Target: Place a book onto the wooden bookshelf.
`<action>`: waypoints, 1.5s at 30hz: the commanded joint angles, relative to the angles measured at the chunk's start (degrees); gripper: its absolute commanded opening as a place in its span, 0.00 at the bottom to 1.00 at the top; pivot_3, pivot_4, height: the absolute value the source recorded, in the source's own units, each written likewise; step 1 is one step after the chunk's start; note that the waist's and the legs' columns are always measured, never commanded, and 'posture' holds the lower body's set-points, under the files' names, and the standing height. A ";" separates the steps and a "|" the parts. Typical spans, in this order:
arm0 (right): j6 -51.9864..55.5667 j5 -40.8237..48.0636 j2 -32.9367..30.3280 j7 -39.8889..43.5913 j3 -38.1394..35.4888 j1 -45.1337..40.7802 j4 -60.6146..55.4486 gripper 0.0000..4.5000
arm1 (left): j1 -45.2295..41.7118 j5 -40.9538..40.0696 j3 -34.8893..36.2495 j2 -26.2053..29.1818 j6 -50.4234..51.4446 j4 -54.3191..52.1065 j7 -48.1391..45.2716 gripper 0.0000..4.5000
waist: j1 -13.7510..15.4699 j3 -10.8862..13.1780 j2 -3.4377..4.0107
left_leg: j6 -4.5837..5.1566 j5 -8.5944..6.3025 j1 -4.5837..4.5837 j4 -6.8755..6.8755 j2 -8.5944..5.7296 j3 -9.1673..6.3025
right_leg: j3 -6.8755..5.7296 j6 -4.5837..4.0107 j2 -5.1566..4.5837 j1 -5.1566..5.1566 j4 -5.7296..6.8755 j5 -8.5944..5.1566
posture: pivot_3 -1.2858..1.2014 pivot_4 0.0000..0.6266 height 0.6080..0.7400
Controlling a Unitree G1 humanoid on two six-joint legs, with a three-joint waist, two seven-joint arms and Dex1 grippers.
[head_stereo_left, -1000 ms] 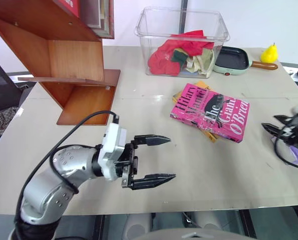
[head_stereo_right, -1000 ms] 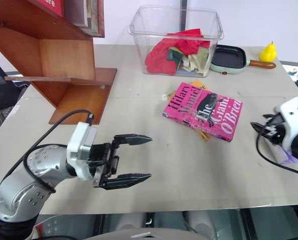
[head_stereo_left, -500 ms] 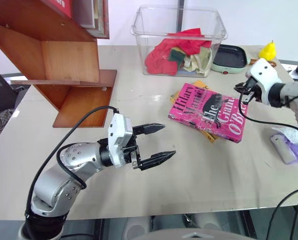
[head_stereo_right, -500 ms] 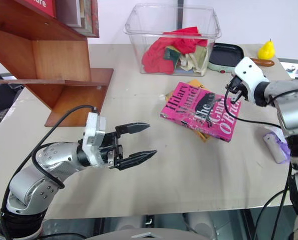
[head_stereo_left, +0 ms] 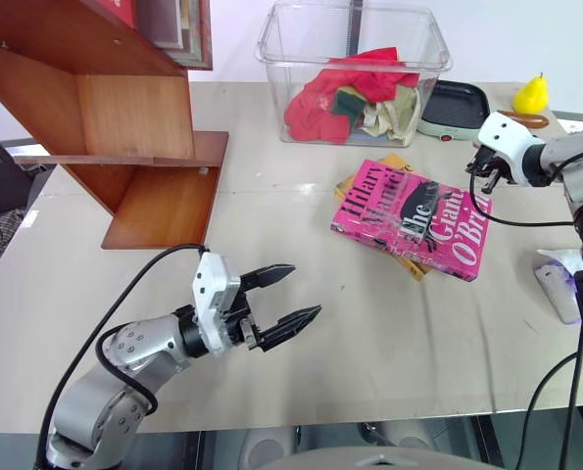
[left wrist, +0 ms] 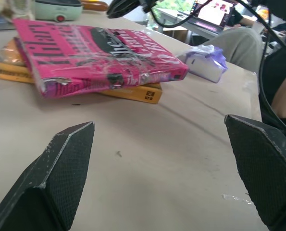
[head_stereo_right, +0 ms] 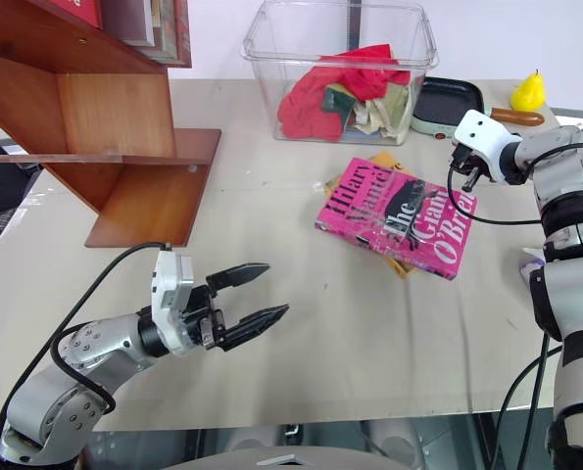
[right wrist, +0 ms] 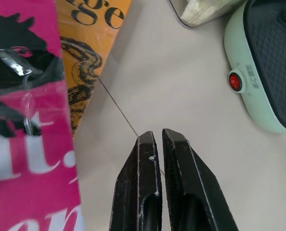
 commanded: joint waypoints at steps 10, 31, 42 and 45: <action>-3.66 -2.26 3.44 7.50 -1.52 -0.16 1.77 0.01 | 3.09 1.79 0.55 0.02 -4.51 0.80 -3.24 1.00 | -0.87 0.00 0.02 | 0.00 0.00 0.02 0.01 0.02 0.05 | 0.04 0.15 0.04 0.00 0.04 0.14 | 0.52 0.24 1.00; 27.52 36.64 -11.64 17.96 -42.92 54.28 -72.88 0.64 | -15.30 -12.75 -1.48 -6.26 20.75 9.84 16.01 1.00 | 2.52 -0.15 0.23 | 0.01 0.00 -0.10 0.06 0.01 -0.73 | -0.54 0.23 0.00 0.27 0.09 0.15 | 0.52 0.24 1.00; 38.55 61.15 7.82 1.68 -74.67 97.76 -118.63 0.97 | -36.09 -33.01 3.48 -19.62 46.11 38.74 33.84 1.00 | 0.39 -0.47 0.30 | -0.01 -0.03 0.98 0.88 0.06 -1.26 | -0.64 0.25 0.41 1.56 0.33 -0.18 | 0.52 0.24 1.00; 35.80 61.13 11.55 -2.55 -74.35 102.28 -121.82 0.97 | -40.40 -34.67 5.80 -25.39 47.94 46.55 40.11 1.00 | 0.17 -0.59 0.10 | -0.08 -0.07 1.02 0.90 0.02 -1.32 | -0.57 0.25 0.25 1.54 0.29 -0.16 | 0.52 0.24 1.00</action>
